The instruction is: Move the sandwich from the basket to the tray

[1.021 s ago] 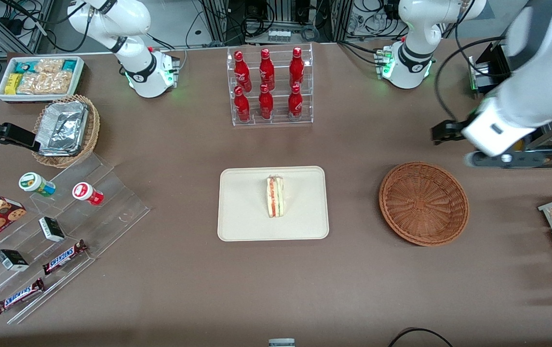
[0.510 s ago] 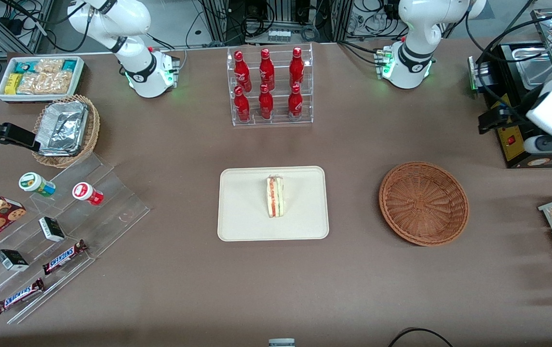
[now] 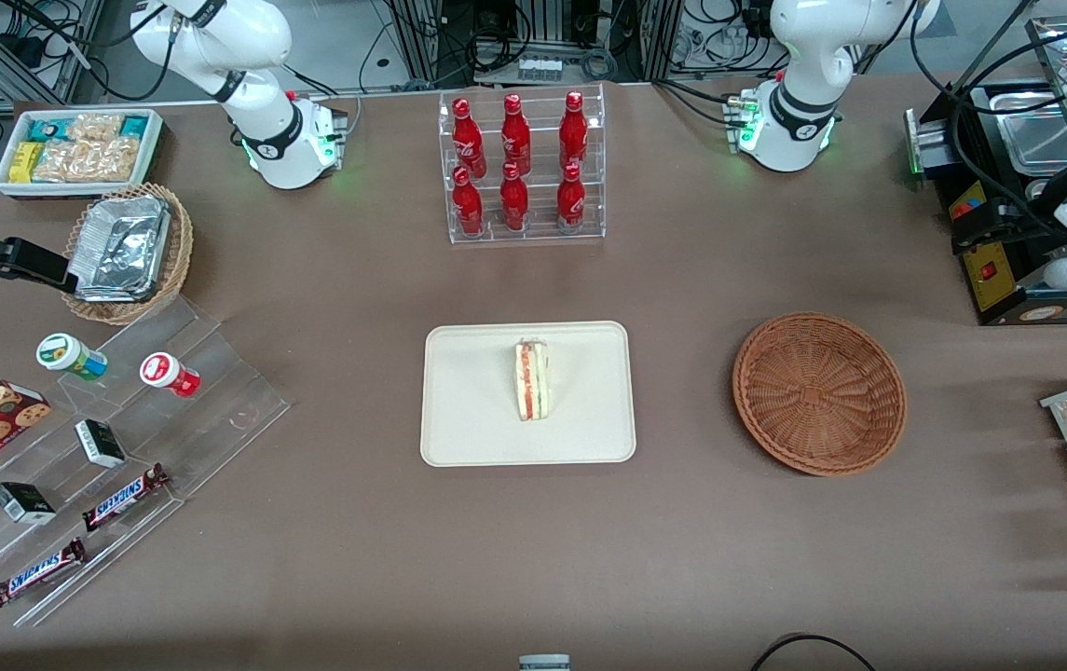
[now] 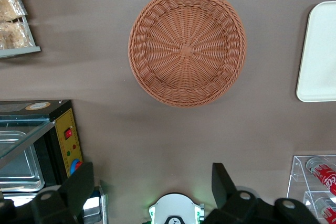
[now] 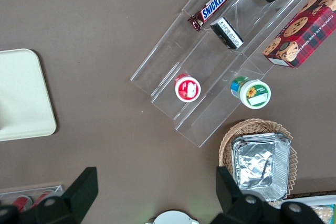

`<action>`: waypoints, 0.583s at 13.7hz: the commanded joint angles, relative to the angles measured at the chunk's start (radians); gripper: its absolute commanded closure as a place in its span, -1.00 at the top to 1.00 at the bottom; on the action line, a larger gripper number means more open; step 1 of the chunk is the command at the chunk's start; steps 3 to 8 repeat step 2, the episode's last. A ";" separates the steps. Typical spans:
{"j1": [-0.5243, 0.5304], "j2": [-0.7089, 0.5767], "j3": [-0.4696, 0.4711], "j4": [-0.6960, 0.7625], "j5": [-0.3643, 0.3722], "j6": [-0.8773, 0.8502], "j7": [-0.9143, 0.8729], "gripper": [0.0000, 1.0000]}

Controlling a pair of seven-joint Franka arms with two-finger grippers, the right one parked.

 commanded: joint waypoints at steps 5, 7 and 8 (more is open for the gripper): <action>-0.056 -0.012 0.001 -0.007 0.016 -0.003 -0.060 0.98; -0.056 -0.012 0.001 -0.007 0.016 -0.003 -0.060 0.98; -0.056 -0.012 0.001 -0.007 0.016 -0.003 -0.060 0.98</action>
